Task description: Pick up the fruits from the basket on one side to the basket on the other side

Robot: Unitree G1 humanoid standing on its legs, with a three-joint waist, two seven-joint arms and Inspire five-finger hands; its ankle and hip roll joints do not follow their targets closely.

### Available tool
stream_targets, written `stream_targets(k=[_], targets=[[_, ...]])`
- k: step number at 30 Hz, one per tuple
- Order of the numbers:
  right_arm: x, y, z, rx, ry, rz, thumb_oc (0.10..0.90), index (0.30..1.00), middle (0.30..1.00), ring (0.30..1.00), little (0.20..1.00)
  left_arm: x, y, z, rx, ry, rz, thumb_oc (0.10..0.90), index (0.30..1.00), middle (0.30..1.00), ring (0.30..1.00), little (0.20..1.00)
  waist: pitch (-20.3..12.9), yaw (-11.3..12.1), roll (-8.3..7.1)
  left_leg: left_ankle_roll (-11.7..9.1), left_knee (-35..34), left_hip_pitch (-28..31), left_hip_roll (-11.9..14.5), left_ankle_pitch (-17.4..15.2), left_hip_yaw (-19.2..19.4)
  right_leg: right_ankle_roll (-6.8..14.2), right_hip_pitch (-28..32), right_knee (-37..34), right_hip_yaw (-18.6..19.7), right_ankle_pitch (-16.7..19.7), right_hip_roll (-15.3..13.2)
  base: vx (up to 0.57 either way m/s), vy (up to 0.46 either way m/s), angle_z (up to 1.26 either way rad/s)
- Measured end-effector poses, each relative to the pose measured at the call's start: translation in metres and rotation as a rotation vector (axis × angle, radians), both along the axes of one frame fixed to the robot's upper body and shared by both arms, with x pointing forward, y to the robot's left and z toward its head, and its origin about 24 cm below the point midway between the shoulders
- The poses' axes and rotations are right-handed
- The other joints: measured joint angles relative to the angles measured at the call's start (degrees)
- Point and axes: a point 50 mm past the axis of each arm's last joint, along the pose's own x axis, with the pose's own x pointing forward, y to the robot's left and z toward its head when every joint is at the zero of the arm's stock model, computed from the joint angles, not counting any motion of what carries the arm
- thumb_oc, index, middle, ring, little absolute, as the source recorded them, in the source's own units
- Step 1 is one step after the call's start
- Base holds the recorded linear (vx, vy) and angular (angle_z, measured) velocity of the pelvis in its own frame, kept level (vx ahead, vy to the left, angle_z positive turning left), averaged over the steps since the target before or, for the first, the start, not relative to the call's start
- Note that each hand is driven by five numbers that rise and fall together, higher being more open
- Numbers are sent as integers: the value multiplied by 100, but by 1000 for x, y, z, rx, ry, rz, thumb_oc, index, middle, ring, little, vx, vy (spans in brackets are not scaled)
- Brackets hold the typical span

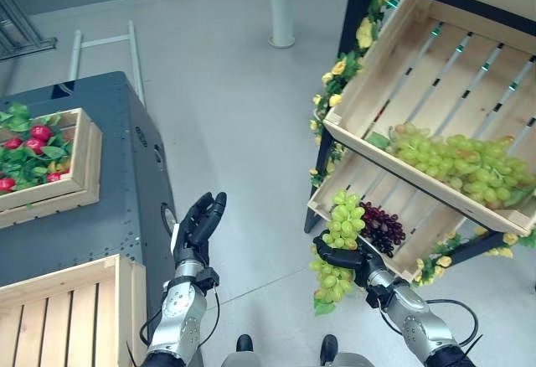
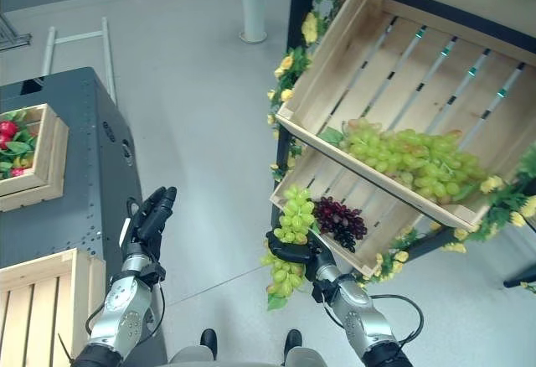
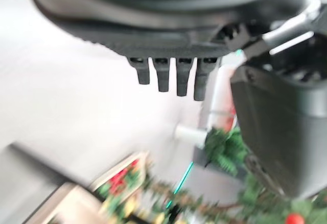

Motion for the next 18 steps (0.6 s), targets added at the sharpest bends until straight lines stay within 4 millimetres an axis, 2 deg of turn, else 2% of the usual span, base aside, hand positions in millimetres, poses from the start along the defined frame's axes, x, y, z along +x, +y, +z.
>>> stream_targets(k=[4, 8, 11, 13, 14, 15, 16, 17, 18], targets=[[-6, -2, -4, -4, 17, -7, 400, 300, 300, 300, 300, -6, -4, -13, 46, 78, -39, 800, 900, 900, 900, 900, -13, -151, -22, -34, -22, 29, -60, 6, 27, 38, -3, -2, 37, 25, -61, 52, -81, -3], [-8, 4, -7, -47, 16, 25, 400, 300, 300, 300, 300, -11, 3, -19, 43, 110, 2, 800, 900, 900, 900, 900, -43, -160, -34, -33, -20, 49, -74, 6, 25, 42, 1, -2, 65, 27, -69, 25, -77, -3], [-9, 5, -7, -93, 7, 53, 400, 300, 300, 300, 300, -20, 6, -32, 10, 176, 37, 800, 900, 900, 900, 900, -97, -74, -55, -12, 164, 8, -100, -35, 4, 30, -1, -1, 116, 18, -98, -32, 6, -6], [-9, 4, -7, -127, 2, 68, 400, 300, 300, 300, 300, -26, 4, -43, -44, 236, 63, 800, 900, 900, 900, 900, -105, -25, -198, -46, 878, -349, -236, -125, -377, -18, -33, 13, 385, -14, -273, -47, 142, -7], [-9, 2, -6, -150, -2, 84, 400, 300, 300, 300, 300, -33, 2, -51, -81, 278, 82, 800, 900, 900, 900, 900, -107, 27, -284, -24, 1176, -569, -391, -178, -717, -13, -35, 27, 595, 24, -386, -11, 170, -29], [-8, -4, -3, -182, -13, 98, 400, 300, 300, 300, 300, -41, -1, -60, -101, 321, 93, 800, 900, 900, 900, 900, -166, 49, -169, 13, 845, -445, -401, -178, -773, 18, -40, 21, 674, 36, -341, 11, 186, -35], [-6, -13, 1, -224, -29, 102, 400, 300, 300, 300, 300, -49, -6, -69, -119, 377, 104, 800, 900, 900, 900, 900, -286, -53, 54, 88, 401, -377, -374, -161, -782, 74, -80, 20, 674, 32, -193, 16, 109, -34], [-4, -12, 1, -222, -31, 96, 400, 300, 300, 300, 300, -50, -4, -71, -115, 394, 111, 800, 900, 900, 900, 900, -311, -68, 64, 113, 315, -297, -380, -146, -777, 107, -110, 22, 725, 40, -216, 22, 97, -28], [-3, -13, 6, -228, -56, 104, 400, 300, 300, 300, 300, -50, -1, -72, -119, 398, 135, 800, 900, 900, 900, 900, -315, -93, 10, 119, 136, -248, -421, -89, -714, 143, -144, 22, 718, 59, -240, 31, 62, -29]])
